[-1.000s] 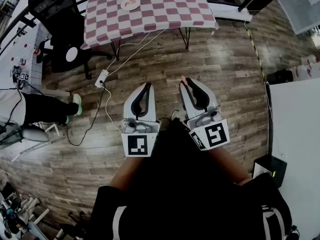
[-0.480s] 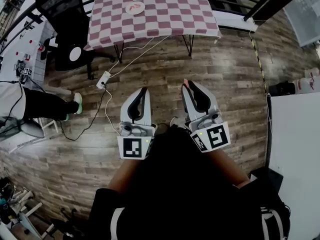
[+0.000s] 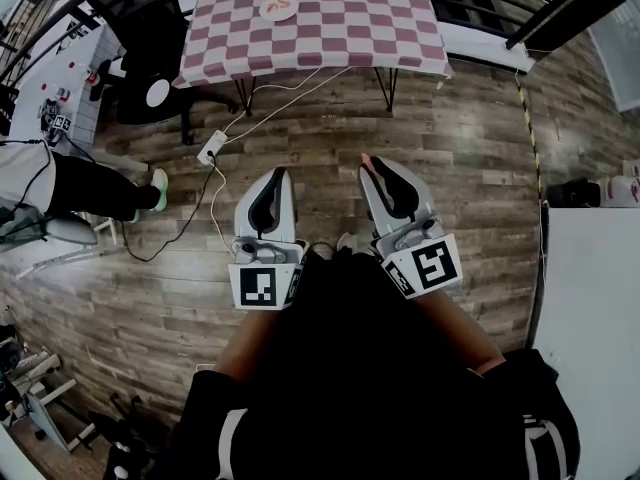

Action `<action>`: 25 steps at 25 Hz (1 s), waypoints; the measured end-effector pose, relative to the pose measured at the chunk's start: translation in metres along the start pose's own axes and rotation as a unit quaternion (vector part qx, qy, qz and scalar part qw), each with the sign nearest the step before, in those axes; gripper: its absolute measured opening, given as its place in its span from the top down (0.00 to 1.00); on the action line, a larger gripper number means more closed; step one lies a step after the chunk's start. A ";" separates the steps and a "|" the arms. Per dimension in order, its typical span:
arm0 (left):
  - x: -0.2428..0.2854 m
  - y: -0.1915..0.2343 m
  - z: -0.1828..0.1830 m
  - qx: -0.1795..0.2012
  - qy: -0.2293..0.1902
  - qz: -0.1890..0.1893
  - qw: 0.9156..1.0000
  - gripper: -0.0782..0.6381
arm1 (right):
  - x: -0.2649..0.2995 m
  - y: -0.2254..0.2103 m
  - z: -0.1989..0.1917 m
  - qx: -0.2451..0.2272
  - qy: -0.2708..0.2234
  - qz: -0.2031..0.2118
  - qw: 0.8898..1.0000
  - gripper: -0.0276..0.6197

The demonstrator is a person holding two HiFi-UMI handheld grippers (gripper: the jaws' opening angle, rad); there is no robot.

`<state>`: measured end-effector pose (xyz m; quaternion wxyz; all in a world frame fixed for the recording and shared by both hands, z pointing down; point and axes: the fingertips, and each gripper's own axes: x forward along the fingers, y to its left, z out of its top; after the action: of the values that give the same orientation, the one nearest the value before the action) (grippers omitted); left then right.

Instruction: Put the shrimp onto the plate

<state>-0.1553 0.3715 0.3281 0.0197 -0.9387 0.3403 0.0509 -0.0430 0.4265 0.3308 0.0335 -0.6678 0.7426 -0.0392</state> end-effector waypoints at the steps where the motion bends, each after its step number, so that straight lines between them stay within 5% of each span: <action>1: 0.001 -0.004 -0.001 0.002 0.001 0.003 1.000 0.88 | -0.003 -0.002 -0.002 0.003 0.001 0.004 1.000 0.86; 7: 0.009 -0.021 -0.002 0.012 0.000 0.009 1.000 0.88 | -0.020 -0.009 -0.006 0.008 -0.002 0.018 1.000 0.86; 25: 0.079 -0.039 -0.015 0.007 -0.010 -0.031 0.999 0.88 | 0.004 -0.078 -0.007 0.013 0.001 -0.029 0.999 0.86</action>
<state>-0.0684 0.3503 0.3347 0.0314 -0.9481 0.3111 0.0574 0.0325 0.4141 0.3458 0.0408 -0.6884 0.7224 -0.0507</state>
